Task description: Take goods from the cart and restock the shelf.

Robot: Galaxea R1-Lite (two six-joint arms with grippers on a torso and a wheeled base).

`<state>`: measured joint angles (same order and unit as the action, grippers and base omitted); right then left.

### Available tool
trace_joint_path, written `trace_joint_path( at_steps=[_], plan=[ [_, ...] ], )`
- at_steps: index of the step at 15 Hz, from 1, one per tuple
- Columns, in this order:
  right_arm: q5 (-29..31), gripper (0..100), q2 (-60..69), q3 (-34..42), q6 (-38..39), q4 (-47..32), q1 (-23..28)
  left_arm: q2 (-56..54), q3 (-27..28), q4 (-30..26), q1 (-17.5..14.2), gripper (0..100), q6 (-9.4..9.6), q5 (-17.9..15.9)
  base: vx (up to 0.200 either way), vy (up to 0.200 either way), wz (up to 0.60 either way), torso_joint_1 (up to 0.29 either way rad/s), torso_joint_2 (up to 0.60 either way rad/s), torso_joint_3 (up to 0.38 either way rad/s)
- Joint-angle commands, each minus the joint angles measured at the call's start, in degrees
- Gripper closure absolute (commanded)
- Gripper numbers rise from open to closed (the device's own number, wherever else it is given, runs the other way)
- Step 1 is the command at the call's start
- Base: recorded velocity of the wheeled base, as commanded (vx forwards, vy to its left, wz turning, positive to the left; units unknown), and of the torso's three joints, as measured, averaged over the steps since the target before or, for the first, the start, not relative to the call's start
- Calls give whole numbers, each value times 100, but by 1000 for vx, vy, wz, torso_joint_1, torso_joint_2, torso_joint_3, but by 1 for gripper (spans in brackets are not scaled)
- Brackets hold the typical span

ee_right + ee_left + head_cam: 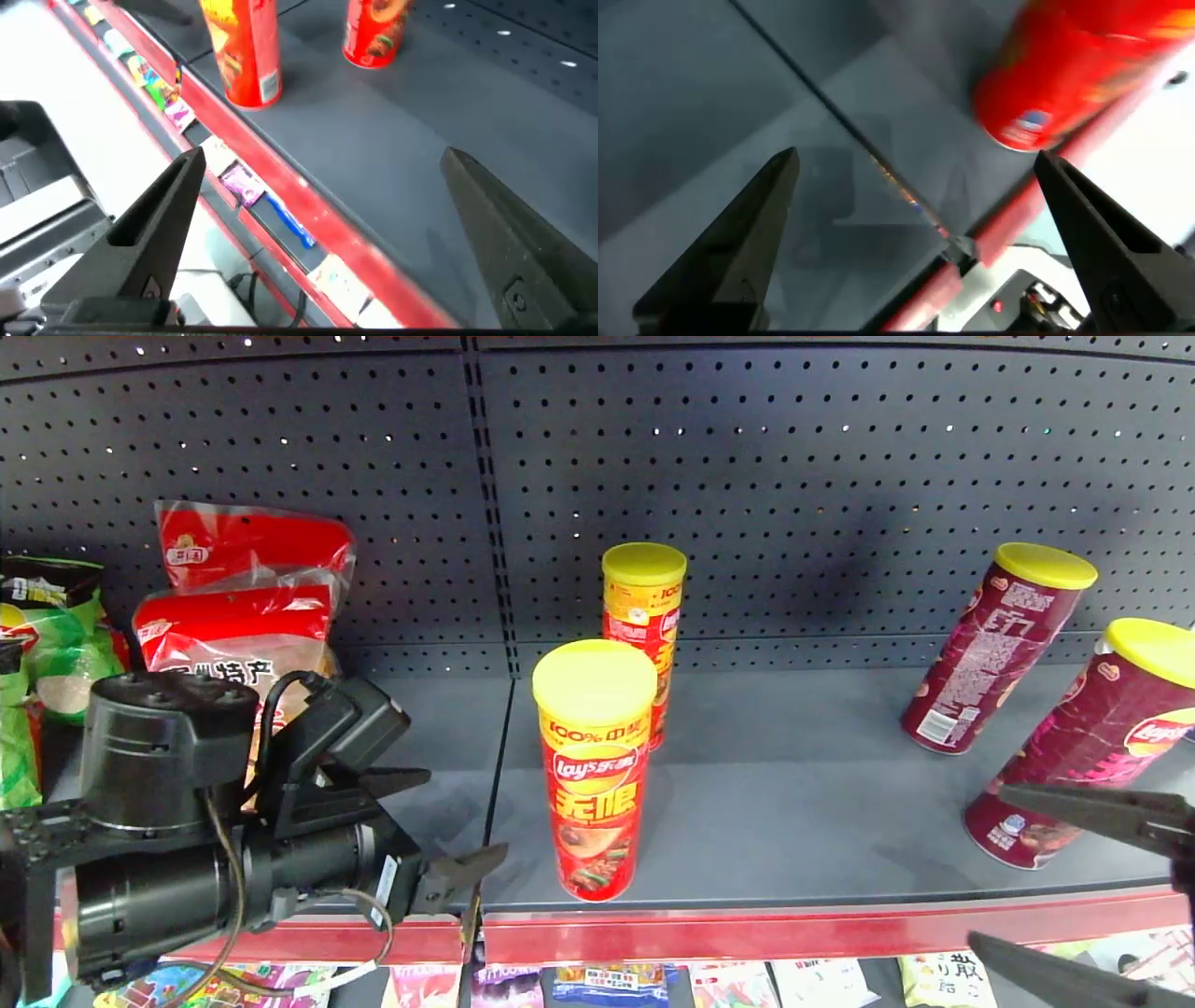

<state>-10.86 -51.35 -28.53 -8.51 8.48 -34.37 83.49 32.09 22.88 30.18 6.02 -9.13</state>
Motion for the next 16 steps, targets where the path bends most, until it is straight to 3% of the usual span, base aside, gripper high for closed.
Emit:
trace_joint_path(
  at_steps=[1,3,5,16],
  plan=[
    [67,0,1285,541,7,-49,501,378,246,-3,-39,0,4,25,0,0,0,0,0,0],
    [67,0,1751,444,271,-435,1292,721,553,15,-21,0,31,96,0,0,0,0,0,0],
    [84,0,2015,400,473,-585,1529,870,720,6,-4,0,31,104,0,0,0,0,0,0],
    [93,0,2164,374,587,-743,1644,1064,852,15,163,0,39,104,0,0,0,0,0,0]
  ],
)
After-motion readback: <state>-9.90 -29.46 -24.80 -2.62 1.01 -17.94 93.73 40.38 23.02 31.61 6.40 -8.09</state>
